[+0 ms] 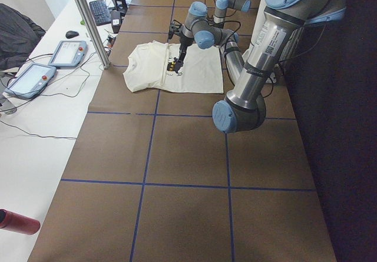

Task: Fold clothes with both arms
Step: 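Move both grippers to the hem corners nearest the robot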

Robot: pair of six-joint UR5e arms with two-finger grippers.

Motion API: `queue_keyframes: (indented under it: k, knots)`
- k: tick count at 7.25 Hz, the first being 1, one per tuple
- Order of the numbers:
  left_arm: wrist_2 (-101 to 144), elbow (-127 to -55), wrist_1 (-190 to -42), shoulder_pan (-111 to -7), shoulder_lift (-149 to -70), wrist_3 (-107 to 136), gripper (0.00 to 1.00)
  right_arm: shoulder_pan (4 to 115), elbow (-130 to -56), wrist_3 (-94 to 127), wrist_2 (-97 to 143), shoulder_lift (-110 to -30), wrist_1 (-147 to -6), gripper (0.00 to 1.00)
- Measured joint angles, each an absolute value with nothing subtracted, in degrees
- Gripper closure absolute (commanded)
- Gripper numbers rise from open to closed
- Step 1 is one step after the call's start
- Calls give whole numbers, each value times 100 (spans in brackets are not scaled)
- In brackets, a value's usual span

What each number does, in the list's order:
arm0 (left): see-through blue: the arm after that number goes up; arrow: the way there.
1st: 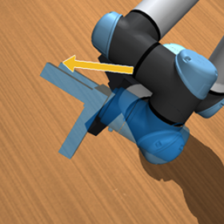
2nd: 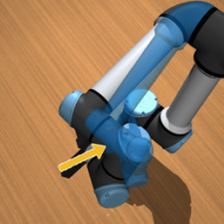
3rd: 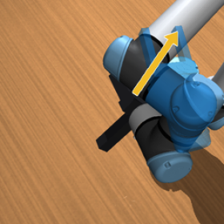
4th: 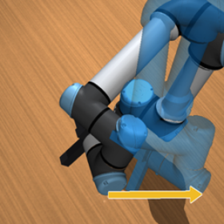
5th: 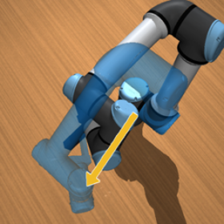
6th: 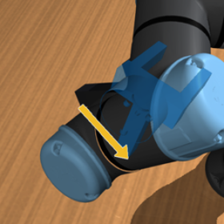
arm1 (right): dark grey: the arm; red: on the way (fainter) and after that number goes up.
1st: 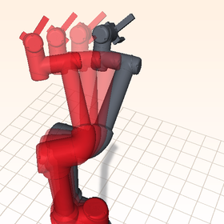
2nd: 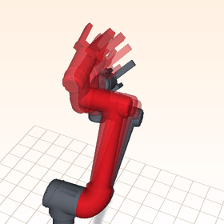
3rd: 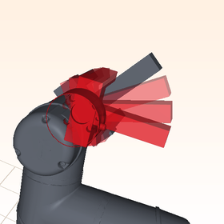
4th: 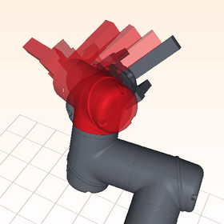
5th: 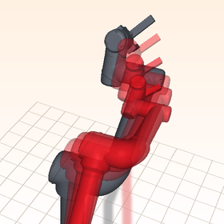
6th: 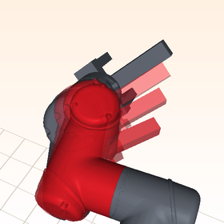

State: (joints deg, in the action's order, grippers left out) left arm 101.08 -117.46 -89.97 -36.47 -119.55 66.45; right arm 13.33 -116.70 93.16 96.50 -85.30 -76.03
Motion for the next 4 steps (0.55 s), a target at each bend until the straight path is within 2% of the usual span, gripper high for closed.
queue_keyframes:
  k: [3, 4]
  knots:
    - [10096, -11718, -9035, -3636, -11869, 6660, 0, 1350, -11835, 9318, 9658, -8537, -7603, 100]
    - [10104, -11717, -9202, -3618, -11625, 6726, 0, 1367, -11949, 9322, 9636, -8538, -7602, 100]
